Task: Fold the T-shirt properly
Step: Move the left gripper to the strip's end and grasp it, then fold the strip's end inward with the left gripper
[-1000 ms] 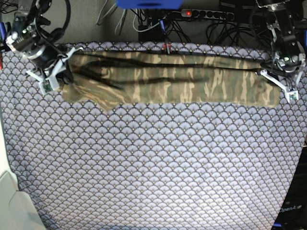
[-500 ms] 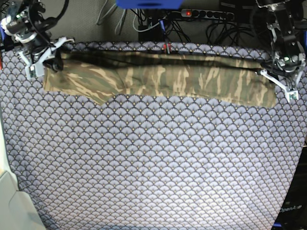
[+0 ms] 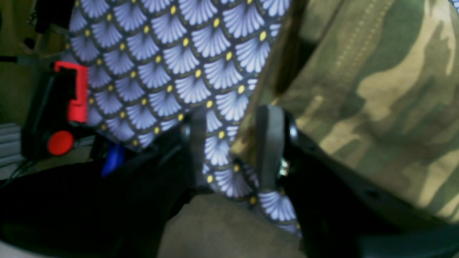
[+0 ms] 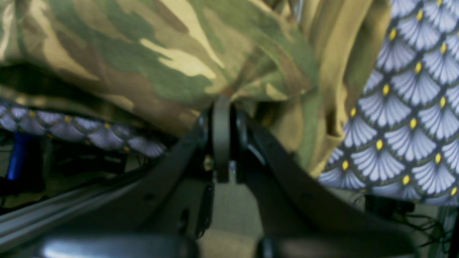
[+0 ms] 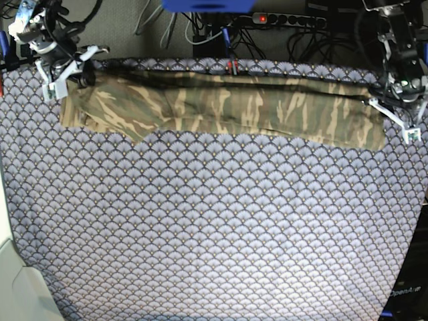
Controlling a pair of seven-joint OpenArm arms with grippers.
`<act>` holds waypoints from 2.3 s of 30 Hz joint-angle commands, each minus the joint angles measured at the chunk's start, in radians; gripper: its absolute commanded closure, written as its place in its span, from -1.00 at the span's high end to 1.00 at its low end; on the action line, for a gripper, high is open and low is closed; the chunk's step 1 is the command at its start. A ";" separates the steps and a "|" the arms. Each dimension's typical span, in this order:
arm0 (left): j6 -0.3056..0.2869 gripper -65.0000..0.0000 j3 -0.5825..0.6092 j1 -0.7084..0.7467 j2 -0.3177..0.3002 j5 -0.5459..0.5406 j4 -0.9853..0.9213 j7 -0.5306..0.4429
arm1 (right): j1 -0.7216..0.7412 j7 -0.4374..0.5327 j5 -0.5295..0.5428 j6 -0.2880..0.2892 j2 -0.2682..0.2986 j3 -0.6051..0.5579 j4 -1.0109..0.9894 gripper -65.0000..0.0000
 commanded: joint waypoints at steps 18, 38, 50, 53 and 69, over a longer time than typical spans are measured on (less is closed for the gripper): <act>-0.233 0.03 -0.163 -0.013 -0.016 0.006 0.025 -0.003 | 0.019 0.016 0.010 -0.001 0.027 0.002 -0.035 -0.52; -0.386 0.06 -0.211 -0.091 0.053 -0.133 0.037 -0.001 | 0.017 0.016 0.010 -0.001 0.027 -0.029 -0.035 -0.32; -0.386 0.07 -0.165 -0.191 0.045 -0.127 -0.213 -0.013 | 0.017 0.016 0.010 -0.001 0.027 -0.029 -0.035 -0.32; -0.385 0.07 -0.142 -0.193 0.045 -0.127 -0.233 -0.015 | 0.017 0.016 0.010 -0.001 0.027 -0.029 -0.035 -0.32; -0.383 0.06 -0.151 -0.191 0.019 -0.132 -0.405 -0.016 | 0.019 0.016 0.010 -0.001 0.052 -0.027 -0.035 -0.33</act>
